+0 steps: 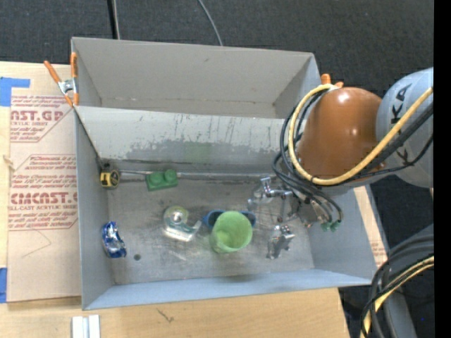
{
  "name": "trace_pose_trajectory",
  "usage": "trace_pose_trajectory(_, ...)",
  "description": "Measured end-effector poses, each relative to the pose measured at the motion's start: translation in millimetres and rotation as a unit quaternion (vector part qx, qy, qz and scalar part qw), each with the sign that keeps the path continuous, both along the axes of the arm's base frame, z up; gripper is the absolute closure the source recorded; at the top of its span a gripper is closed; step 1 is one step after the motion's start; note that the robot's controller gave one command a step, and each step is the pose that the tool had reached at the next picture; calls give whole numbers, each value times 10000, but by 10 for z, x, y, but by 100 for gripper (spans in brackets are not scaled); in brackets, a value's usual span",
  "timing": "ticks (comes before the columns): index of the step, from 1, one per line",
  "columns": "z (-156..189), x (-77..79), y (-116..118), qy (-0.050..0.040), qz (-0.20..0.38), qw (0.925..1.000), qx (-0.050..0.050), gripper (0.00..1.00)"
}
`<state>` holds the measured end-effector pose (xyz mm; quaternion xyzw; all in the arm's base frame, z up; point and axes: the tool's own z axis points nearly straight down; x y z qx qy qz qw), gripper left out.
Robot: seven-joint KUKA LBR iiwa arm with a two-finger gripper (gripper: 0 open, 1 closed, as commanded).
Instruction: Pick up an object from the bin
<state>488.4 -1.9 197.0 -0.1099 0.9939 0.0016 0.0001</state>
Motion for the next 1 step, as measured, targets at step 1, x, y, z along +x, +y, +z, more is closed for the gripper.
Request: trace_pose_trajectory(1, -1217, 309, 571, -76, 1290, 9916, -32, 0)
